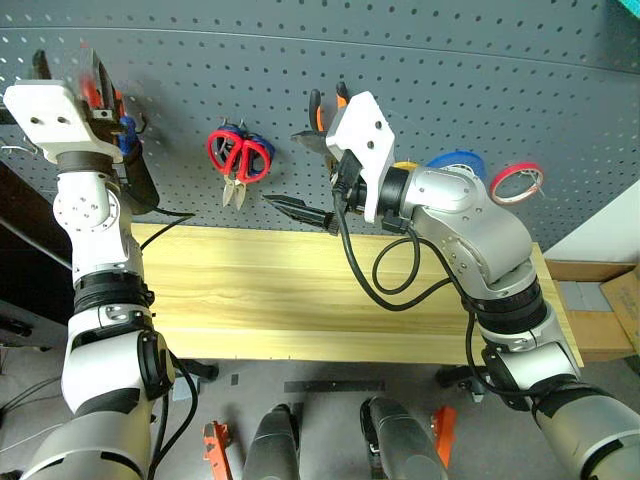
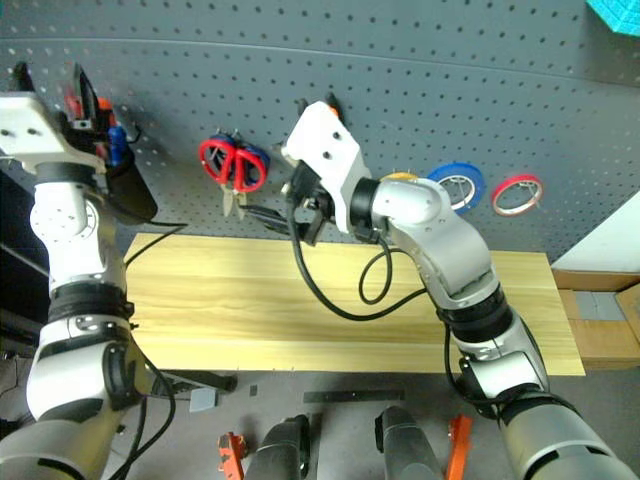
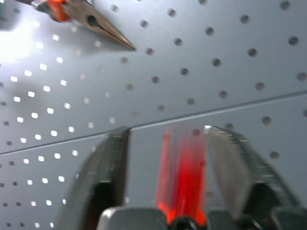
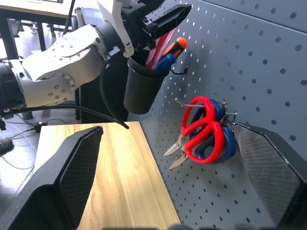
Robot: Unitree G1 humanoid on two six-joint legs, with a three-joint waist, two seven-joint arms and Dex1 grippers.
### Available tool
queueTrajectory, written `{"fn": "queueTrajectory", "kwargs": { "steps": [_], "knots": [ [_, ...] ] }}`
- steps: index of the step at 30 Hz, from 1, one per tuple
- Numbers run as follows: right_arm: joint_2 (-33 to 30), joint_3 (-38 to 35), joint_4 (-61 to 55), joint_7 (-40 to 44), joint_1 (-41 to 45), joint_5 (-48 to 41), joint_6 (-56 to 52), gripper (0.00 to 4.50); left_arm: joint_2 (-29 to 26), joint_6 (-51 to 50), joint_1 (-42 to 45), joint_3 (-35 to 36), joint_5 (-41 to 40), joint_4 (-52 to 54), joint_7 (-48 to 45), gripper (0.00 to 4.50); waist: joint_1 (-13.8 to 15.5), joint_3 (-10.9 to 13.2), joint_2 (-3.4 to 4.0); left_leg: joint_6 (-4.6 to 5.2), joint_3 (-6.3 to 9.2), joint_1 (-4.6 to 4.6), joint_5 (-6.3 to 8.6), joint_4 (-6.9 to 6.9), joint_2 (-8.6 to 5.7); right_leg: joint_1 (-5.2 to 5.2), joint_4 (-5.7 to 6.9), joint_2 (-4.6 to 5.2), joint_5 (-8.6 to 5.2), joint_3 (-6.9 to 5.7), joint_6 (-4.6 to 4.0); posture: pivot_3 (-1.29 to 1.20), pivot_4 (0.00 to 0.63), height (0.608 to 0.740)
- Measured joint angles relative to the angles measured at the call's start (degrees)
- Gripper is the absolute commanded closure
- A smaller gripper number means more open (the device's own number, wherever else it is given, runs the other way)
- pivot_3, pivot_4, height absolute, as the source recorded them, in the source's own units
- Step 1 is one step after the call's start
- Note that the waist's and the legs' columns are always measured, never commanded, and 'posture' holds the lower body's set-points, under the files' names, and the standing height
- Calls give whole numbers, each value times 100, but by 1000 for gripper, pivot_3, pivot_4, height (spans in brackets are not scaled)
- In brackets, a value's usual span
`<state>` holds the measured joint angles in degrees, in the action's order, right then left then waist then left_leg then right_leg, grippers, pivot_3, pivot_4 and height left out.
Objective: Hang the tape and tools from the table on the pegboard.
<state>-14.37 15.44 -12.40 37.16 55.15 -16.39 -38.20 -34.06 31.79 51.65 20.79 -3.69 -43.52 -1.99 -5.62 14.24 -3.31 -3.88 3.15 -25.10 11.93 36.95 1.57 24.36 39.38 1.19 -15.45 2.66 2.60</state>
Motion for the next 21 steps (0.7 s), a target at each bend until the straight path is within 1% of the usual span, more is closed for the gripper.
{"fn": "queueTrajectory", "kwargs": {
  "steps": [2, 5, 8, 10, 12, 14, 17, 19, 21],
  "knots": [
    [-9, 0, -1, 1, 0, 0, -3, 0, 2, 1, -33, 22, -40, 0, 70, 70, -8, -26, -2, 4, 0, 2, 2, 3, 0, 0, 8, 0, 0, -1, 0, -141, 131, 740],
    [-27, 0, -3, 1, -2, 0, -12, 0, 21, -26, -33, 48, -110, 65, 145, 70, -11, -60, -3, 13, 2, 7, 7, 7, -1, -1, 19, 0, 0, -1, 0, -143, 128, 740],
    [-83, -5, -24, -2, -5, -3, -30, 0, 195, -185, -25, -33, -303, 669, 41, 70, -5, -84, -11, 11, 7, 7, 5, 12, -2, -4, 26, 0, 0, -4, 0, -142, 127, 740],
    [-123, -64, -78, 3, -42, -38, -73, 0, 287, -370, -35, -249, -386, 1244, -219, 70, -9, -103, -9, 9, 7, 8, 4, 13, -3, -5, 28, 0, 0, -3, 0, -143, 125, 740],
    [-249, -226, -325, 52, -221, -212, -204, 0, 378, -698, -188, -603, -604, 2092, -726, 70, -6, -134, -4, 8, 11, 8, 4, 9, -4, -9, 25, 0, 0, -3, 0, -144, 124, 740],
    [-392, -389, -552, 150, -397, -411, -354, 0, 434, -979, -440, -972, -661, 2797, -1123, 70, -22, -182, 21, -2, 7, 11, -2, 8, -5, -15, 17, 1, 0, 2, 0, -145, 123, 740],
    [-670, -537, -939, 277, -728, -657, -501, 0, 559, -1806, -934, -1260, -944, 3736, -1448, 70, -110, -239, 51, 12, 8, 27, 5, 6, -1, -25, 21, -5, -1, 3, 0, -139, 117, 740],
    [-896, -552, -1120, 318, -1084, -746, -569, 0, 633, -2586, -1419, -1400, -1149, 4264, -1515, 70, -184, -287, 88, 13, 9, 40, 6, 7, 1, -35, 27, -9, -2, 6, 1, -136, 115, 740],
    [-1043, -568, -1238, 321, -1399, -773, -623, 0, 760, -3383, -1919, -1453, -1303, 4741, -1464, 70, -265, -296, 99, 19, 5, 51, 1, 9, -2, -35, 50, -11, -2, 16, 1, -130, 111, 740]
  ]
}}
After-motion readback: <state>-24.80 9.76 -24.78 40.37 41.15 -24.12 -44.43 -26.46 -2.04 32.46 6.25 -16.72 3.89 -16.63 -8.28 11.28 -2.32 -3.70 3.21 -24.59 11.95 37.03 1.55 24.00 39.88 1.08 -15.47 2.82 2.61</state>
